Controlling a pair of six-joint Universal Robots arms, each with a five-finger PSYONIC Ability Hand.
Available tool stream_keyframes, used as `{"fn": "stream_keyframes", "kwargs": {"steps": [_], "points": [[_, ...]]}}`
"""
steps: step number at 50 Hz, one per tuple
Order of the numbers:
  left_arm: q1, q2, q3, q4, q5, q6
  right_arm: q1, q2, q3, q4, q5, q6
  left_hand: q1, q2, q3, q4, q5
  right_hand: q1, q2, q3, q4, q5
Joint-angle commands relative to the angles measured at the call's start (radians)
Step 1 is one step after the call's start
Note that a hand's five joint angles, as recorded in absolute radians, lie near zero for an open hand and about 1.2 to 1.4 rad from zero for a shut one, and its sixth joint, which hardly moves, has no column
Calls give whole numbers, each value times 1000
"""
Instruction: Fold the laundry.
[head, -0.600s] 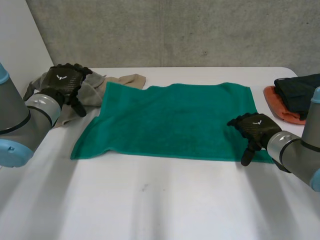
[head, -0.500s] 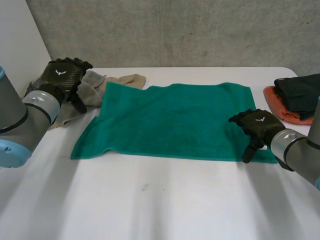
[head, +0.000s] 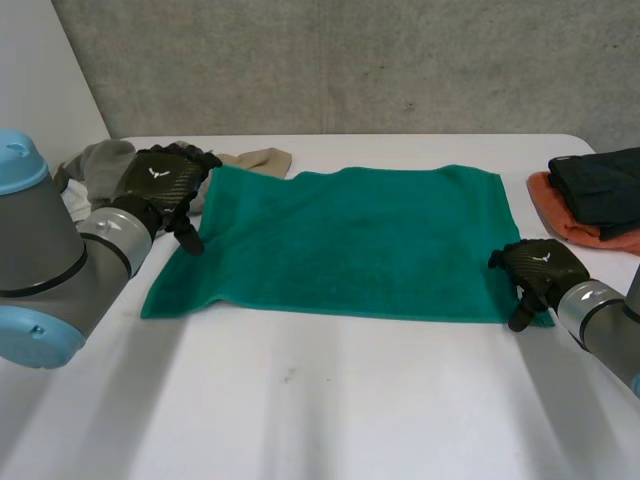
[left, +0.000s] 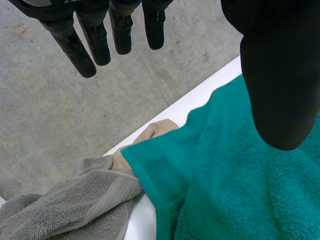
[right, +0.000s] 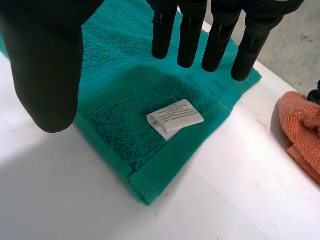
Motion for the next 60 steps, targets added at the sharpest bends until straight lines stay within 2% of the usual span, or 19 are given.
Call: {"fn": "stream_keyframes", "kwargs": {"steps": [1,19,32,40,44,46,54,58,60], "points": [[9,-7,1,9,0,0,13,21,-1,-76,0,6,-39,-37,-38,-31,-54,99,114,103,97,83],[11,-8,-2,11,0,1,25,76,-52,-87,8,-17,-39,-37,-38,-31,-54,99,114,103,97,83],[8,-19,-2,11,0,1,30,118,-110,-112,45,-17,-39,-37,-38,-31,-54,248,264,252,246,233],[12,-24,-8,3,0,3,37,127,-142,-115,54,-17,-39,-37,-38,-31,-54,512,528,516,510,497],[14,-24,-17,5,3,11,40,124,-147,-116,54,-17,-39,-37,-38,-31,-54,797,812,801,795,781],[12,-24,-24,3,3,17,42,115,-147,-116,51,-17,-39,-37,-38,-31,-54,982,997,986,980,967],[2,-42,-59,-31,6,64,59,15,-123,-69,51,-8,-39,-37,-38,-31,-54,983,998,987,981,967],[-1,-66,-71,-66,10,90,62,-83,-110,14,49,16,-39,-37,-38,-31,-54,983,998,987,981,967],[-8,-88,-67,-94,18,106,63,-147,-110,71,43,42,35,37,36,43,20,983,998,987,981,967]]}}
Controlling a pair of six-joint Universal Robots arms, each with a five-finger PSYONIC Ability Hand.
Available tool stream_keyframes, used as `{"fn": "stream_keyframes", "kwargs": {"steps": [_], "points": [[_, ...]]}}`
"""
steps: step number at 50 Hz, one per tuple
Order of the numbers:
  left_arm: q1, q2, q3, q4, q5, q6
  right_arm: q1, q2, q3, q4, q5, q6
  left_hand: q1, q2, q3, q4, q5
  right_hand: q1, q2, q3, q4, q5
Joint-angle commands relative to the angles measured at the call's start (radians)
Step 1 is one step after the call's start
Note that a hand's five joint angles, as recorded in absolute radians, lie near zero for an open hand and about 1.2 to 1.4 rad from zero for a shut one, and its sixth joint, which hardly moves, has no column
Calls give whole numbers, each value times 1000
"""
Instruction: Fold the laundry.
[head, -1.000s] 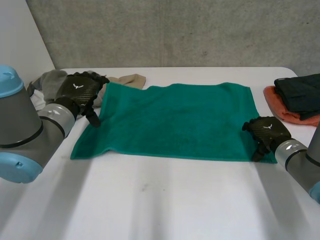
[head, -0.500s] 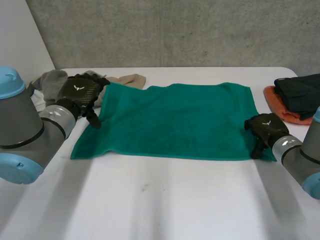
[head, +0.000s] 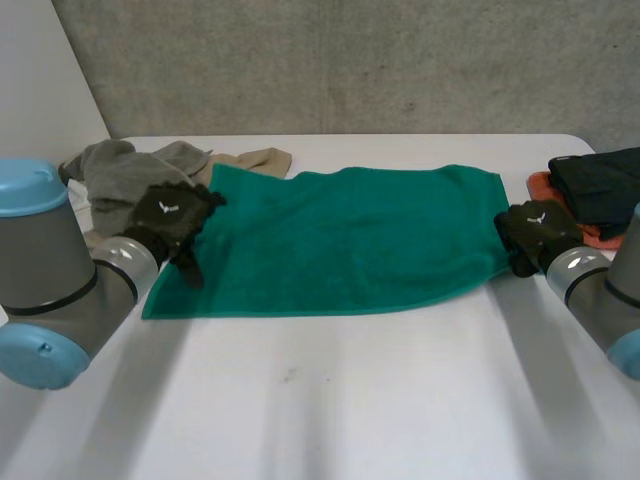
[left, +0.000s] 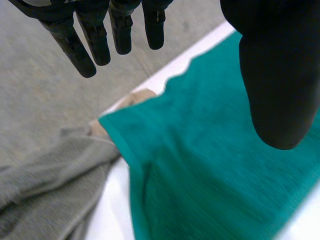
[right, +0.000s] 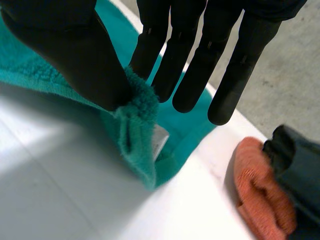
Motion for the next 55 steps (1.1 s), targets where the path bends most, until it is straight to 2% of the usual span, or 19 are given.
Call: {"fn": "stream_keyframes", "kwargs": {"steps": [1,4,7,22,44,53,54,55], "points": [[-12,-54,-8,-72,13,50,8,-186,13,156,-11,59,56,58,57,63,40,262,225,215,204,239],[-12,-97,12,-95,16,74,11,-243,6,205,-23,94,159,161,160,166,143,262,225,215,204,239],[-9,-149,46,-117,10,100,11,-259,-11,239,-25,111,168,170,169,175,152,262,225,215,204,239],[26,-291,149,-107,-81,209,2,-202,-62,296,-25,96,379,381,380,386,363,262,225,215,204,239],[28,-300,172,-6,-72,211,28,-177,-27,292,-25,59,593,595,594,601,578,262,225,215,204,239],[29,-341,216,-12,-58,217,22,-179,-20,292,-26,48,895,897,897,903,880,262,225,215,204,239],[31,-343,219,-15,-58,218,21,-180,-19,292,-26,48,954,956,955,961,938,262,225,215,204,239],[29,-346,225,-21,-61,222,18,-180,-20,292,-26,48,1143,1145,1144,1151,1128,262,225,215,204,239]]}}
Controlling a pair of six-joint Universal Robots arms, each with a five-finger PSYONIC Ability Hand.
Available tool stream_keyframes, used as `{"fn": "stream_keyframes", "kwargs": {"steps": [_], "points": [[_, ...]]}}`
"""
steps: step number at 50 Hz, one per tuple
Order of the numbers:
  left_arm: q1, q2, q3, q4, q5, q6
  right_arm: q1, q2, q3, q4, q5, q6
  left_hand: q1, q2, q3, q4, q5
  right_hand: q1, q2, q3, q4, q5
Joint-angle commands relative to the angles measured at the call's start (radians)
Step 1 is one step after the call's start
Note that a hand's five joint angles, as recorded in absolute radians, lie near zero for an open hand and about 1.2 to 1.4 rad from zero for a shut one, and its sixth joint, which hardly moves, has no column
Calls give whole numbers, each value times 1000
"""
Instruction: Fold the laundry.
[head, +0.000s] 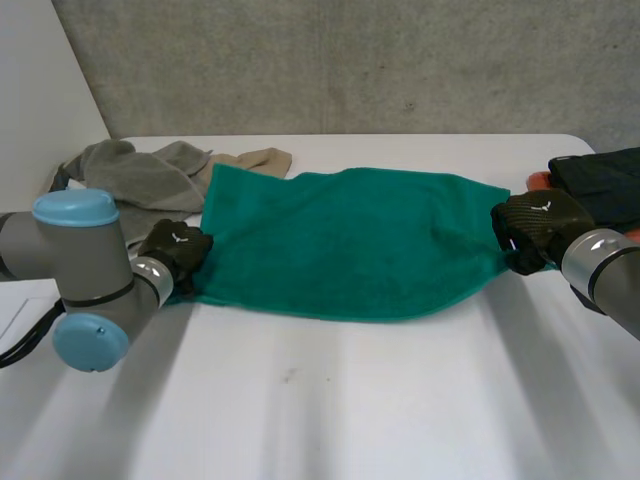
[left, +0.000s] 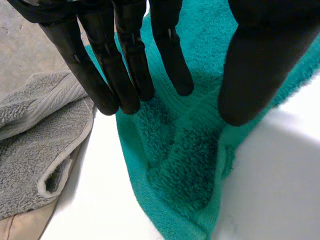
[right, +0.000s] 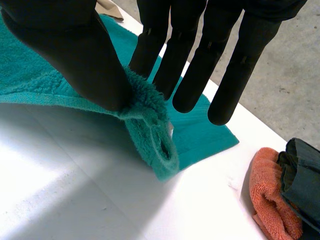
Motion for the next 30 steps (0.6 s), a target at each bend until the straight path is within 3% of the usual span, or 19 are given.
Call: {"fn": "stream_keyframes", "kwargs": {"steps": [1,8,17,20,30], "points": [[1,-23,38,-22,-1,12,-9,-5,1,0,-1,-2,512,518,520,525,531,262,225,215,203,239],[13,72,19,-109,-6,-23,-37,-41,-5,23,-3,-2,513,518,521,525,532,262,225,215,203,239],[21,293,-136,-195,106,-54,-66,-65,-2,213,-78,-148,513,518,521,525,532,262,225,215,203,239],[26,241,-137,-169,105,-43,-69,-48,-16,215,-77,-177,-110,-104,-102,-97,-91,262,225,215,203,239],[41,91,-64,-165,66,24,-72,76,-129,146,51,31,-291,-286,-283,-279,-272,262,225,215,203,239]]}}
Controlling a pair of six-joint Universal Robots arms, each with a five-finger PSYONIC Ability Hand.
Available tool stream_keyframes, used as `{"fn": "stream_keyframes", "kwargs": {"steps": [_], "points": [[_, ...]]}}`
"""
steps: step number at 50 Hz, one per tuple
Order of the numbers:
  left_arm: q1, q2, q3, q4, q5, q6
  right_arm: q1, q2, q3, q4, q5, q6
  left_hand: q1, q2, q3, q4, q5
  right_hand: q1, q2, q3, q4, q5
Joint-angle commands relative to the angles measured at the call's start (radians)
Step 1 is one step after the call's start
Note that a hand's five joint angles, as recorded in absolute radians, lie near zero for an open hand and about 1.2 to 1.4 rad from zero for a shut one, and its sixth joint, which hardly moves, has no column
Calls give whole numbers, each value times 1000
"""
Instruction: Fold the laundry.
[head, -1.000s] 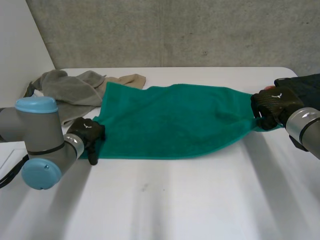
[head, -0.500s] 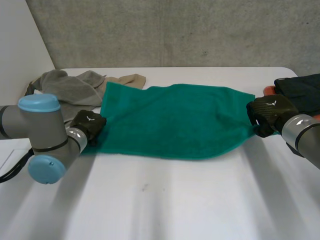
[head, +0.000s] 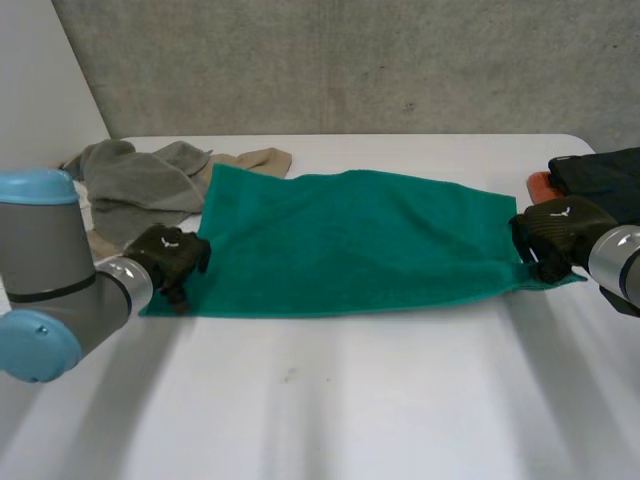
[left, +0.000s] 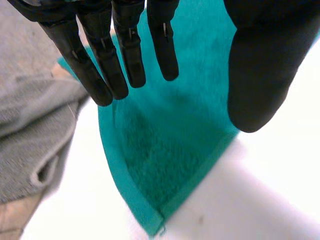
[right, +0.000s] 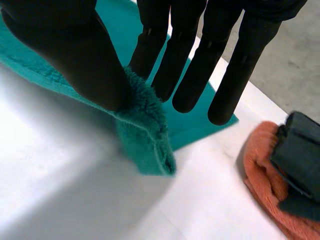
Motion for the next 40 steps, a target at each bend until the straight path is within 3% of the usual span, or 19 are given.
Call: {"fn": "stream_keyframes", "kwargs": {"steps": [1,16,40], "points": [[10,-87,50,11,-25,49,0,69,-64,-39,82,131,31,22,21,28,31,262,225,210,203,239],[1,-150,100,20,-33,60,24,149,-128,-64,122,171,37,28,27,34,37,262,225,210,203,239],[-5,-212,203,63,-39,65,27,140,-96,-68,110,168,412,404,403,409,412,262,225,210,203,239]]}}
